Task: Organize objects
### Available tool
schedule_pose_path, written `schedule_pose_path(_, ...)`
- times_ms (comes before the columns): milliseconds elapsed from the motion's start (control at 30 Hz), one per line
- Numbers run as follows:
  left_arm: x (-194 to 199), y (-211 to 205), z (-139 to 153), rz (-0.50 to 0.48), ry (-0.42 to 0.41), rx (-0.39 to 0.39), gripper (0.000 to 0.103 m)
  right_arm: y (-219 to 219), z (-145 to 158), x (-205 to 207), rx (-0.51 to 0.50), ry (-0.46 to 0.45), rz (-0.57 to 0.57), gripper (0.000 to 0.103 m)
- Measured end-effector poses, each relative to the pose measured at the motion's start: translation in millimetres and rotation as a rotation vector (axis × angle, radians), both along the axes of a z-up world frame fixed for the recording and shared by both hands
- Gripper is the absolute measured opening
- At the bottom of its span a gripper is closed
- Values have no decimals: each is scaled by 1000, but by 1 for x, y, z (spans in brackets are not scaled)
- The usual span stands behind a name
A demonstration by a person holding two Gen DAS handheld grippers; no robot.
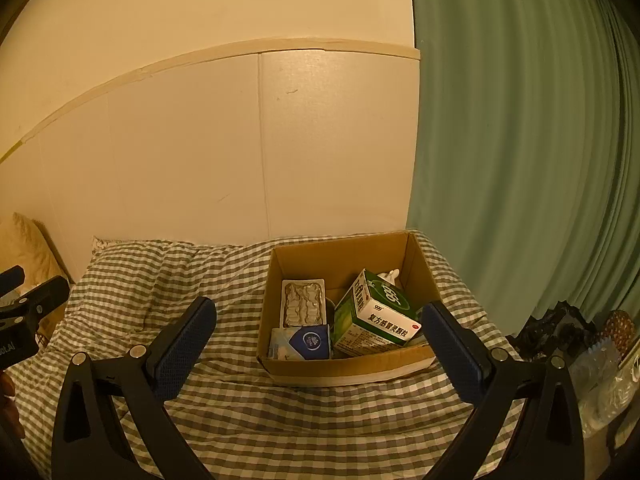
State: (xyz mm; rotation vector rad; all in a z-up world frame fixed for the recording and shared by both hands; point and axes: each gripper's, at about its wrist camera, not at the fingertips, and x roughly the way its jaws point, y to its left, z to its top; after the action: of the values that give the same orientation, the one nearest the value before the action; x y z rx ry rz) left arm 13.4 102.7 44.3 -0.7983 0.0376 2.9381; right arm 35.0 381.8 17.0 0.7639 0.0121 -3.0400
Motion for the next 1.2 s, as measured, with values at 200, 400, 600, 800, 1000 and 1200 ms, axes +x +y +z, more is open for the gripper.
schedule_pose_path(200, -1, -1, 0, 2, -4, 6, 103, 2, 0, -1, -2, -4, -1, 103)
schedule_pose_path(400, -2, -2, 0, 2, -5, 3, 103, 2, -2, -2, 1, -6, -2, 103)
schedule_pose_path(600, -3, -2, 1, 0, -4, 14, 103, 3, -4, -4, 0, -14, 3, 103)
schedule_pose_path(800, -2, 6, 1, -20, -2, -10, 103, 6, -3, -5, -2, -12, -3, 103)
schedule_pose_path(1000, -4, 6, 0, -6, -9, -4, 103, 7, -6, -7, 1, -25, -4, 103)
schedule_pose_path(1200, -3, 7, -2, -8, -19, -12, 103, 9, -4, -7, -3, -25, -7, 103)
